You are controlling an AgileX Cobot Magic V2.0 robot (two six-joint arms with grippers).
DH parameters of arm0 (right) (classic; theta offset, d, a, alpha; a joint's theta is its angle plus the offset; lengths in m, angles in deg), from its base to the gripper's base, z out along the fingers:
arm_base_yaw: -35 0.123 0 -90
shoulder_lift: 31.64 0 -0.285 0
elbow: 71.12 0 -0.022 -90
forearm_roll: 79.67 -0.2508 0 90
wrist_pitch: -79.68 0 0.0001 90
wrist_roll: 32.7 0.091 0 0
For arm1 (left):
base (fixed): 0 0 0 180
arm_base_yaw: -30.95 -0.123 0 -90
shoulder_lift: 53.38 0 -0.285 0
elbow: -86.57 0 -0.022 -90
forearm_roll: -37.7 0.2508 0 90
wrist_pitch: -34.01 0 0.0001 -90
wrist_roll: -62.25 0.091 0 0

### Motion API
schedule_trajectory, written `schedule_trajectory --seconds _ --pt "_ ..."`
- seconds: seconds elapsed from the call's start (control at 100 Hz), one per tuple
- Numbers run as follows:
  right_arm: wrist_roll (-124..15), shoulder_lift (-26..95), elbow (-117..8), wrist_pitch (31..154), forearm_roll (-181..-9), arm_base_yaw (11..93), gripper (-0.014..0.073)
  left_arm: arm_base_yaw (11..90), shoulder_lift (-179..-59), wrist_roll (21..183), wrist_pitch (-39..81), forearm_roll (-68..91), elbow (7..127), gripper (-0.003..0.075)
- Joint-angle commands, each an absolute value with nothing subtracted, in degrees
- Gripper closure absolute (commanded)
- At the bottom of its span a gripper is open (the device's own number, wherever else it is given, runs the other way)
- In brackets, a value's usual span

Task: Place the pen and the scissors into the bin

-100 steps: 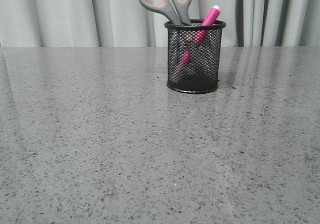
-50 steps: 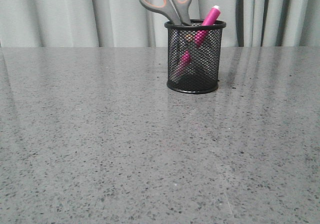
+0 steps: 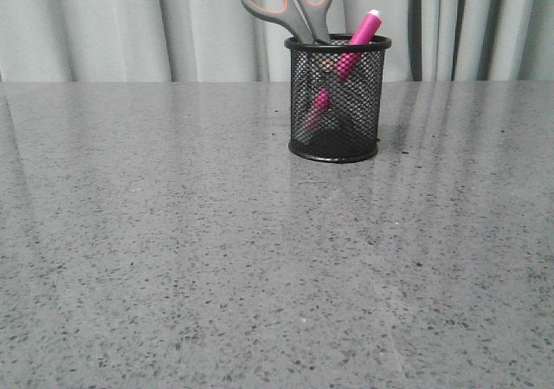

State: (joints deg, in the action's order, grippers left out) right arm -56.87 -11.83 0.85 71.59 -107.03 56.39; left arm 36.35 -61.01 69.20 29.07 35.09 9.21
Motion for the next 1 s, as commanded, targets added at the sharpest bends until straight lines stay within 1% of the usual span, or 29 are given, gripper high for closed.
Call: schedule_trajectory --seconds 0.0,0.12,0.18,0.24,0.33,0.46,0.54,0.6,0.78,0.99 --pt "-57.14 -11.37 -0.70 67.35 -106.80 56.04 0.0670 36.32 -59.11 68.52 33.21 34.52 6.73 0.0739" --pt "-57.14 -11.37 -0.61 67.35 -105.66 56.04 0.0670 36.32 -59.11 68.52 33.21 34.52 6.73 0.0739" --pt "-56.84 -11.37 -0.61 67.50 -99.82 55.83 0.0670 36.32 -59.11 68.52 33.21 34.52 6.73 0.0739" --pt "-52.63 -11.41 -0.43 68.14 -95.41 54.73 0.0670 36.32 -59.11 68.52 33.21 34.52 6.73 0.0739" --pt "-45.31 -12.27 1.33 68.51 -88.99 50.75 0.0670 36.32 -59.11 68.52 33.21 34.52 6.73 0.0739" --pt "-41.32 -18.01 5.23 72.05 -86.03 44.86 0.0670 36.32 -59.11 68.52 33.21 34.52 6.73 0.0739" --pt "-38.71 -22.74 7.19 74.61 -83.06 42.66 0.0670 36.32 -59.11 68.52 33.21 34.52 6.73 0.0739" --pt "-37.34 -26.04 7.49 79.68 -80.95 41.64 0.0670 36.32 -59.11 68.52 33.21 34.52 6.73 0.0739" --pt "-36.39 -25.63 7.49 83.71 -77.71 41.49 0.0670 36.32 -59.22 68.52 33.10 34.52 6.73 0.0739" --pt "-36.49 -25.63 7.49 84.01 -76.91 41.49 0.0670 36.32 -59.22 68.52 33.10 34.52 6.73 0.0739"
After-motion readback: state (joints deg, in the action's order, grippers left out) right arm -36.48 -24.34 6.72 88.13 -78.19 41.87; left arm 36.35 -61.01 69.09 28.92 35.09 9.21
